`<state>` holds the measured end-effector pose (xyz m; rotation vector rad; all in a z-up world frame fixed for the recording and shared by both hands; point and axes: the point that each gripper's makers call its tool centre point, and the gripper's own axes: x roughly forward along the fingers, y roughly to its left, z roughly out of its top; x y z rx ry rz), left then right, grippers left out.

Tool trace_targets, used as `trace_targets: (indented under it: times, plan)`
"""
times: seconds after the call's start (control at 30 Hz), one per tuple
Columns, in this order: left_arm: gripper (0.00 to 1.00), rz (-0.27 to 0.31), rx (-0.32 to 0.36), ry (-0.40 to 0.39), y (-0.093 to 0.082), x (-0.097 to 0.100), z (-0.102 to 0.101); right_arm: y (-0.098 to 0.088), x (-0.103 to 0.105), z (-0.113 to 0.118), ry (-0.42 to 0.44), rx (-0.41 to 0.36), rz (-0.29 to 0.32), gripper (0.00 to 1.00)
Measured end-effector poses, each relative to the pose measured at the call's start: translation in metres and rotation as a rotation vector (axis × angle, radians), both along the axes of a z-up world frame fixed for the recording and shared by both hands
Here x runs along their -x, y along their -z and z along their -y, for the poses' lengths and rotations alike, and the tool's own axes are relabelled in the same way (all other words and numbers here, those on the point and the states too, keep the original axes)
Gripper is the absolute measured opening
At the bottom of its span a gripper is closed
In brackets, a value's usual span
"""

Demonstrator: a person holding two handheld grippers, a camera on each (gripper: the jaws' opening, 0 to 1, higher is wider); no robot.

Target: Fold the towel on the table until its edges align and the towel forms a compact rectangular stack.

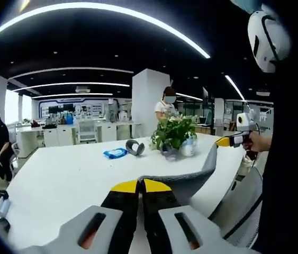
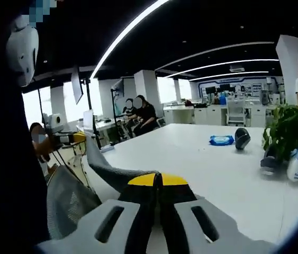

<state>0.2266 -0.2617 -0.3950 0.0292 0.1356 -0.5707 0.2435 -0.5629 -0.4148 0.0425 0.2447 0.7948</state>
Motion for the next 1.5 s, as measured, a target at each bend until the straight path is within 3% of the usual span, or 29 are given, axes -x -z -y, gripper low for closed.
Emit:
trace_targets:
  times: [0.2, 0.3, 0.37, 0.57, 1.07, 1.2, 1.5]
  plan:
    - [0.02, -0.038, -0.025, -0.020, 0.012, -0.003, -0.004, 0.015, -0.004, 0.006, 0.039, 0.003, -0.051, 0.00]
    - [0.02, -0.048, -0.086, -0.053, 0.022, -0.009, -0.009, 0.020, -0.008, 0.011, 0.063, 0.003, -0.069, 0.00]
    - [0.02, -0.060, -0.088, -0.055, 0.025, -0.013, -0.008, 0.022, -0.010, 0.009, 0.068, 0.008, -0.078, 0.00]
    - [0.02, -0.130, -0.112, -0.077, 0.043, -0.023, -0.015, 0.036, -0.022, 0.003, 0.087, 0.043, -0.116, 0.00]
    - [0.02, -0.215, -0.190, 0.000, 0.073, -0.062, -0.018, 0.070, -0.061, 0.001, 0.076, 0.103, -0.212, 0.00]
    - [0.02, -0.232, -0.177, 0.016, 0.079, -0.074, -0.018, 0.080, -0.073, 0.000, 0.060, 0.131, -0.227, 0.00]
    - [0.02, -0.309, -0.209, 0.056, 0.113, -0.102, -0.017, 0.118, -0.096, 0.000, 0.041, 0.154, -0.320, 0.00]
